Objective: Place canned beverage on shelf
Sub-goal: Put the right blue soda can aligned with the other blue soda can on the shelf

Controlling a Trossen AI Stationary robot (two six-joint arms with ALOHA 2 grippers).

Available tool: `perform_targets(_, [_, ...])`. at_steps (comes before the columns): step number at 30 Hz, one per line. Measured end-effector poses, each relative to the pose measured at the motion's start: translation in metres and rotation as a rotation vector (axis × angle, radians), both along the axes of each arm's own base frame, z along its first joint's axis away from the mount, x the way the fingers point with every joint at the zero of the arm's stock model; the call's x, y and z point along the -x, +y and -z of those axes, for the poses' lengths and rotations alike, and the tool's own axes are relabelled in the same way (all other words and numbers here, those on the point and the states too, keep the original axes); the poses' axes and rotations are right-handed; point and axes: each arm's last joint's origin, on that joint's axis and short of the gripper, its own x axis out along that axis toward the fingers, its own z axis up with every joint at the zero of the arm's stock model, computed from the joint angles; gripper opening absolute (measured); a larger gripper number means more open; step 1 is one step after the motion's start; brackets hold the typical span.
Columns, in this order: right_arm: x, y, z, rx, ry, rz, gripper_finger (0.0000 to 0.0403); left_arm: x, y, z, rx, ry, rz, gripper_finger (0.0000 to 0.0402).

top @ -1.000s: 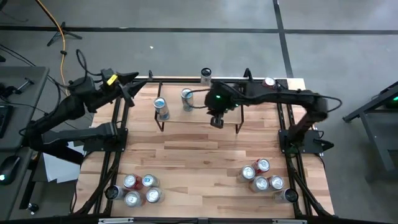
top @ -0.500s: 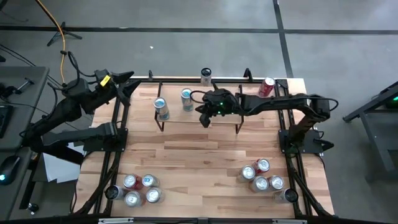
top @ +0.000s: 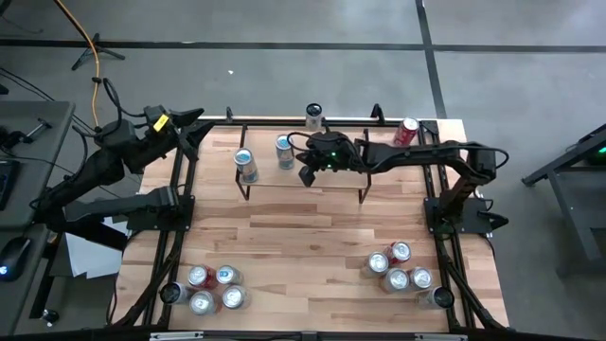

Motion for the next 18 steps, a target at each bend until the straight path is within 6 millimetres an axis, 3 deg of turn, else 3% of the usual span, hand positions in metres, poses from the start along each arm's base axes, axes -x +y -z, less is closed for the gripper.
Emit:
perform_targets(7, [-0.011,0.005,0.011,-0.001,-0.03,0.004,0.0,0.0,0.0,0.0,0.014,-0.011,-0.005,0.0213])
perform_targets(18, [-0.02,-0.002,0.014,0.026,-0.106,0.047,0.0,0.0,0.0,0.0,0.014,-0.012,-0.005,0.0213])
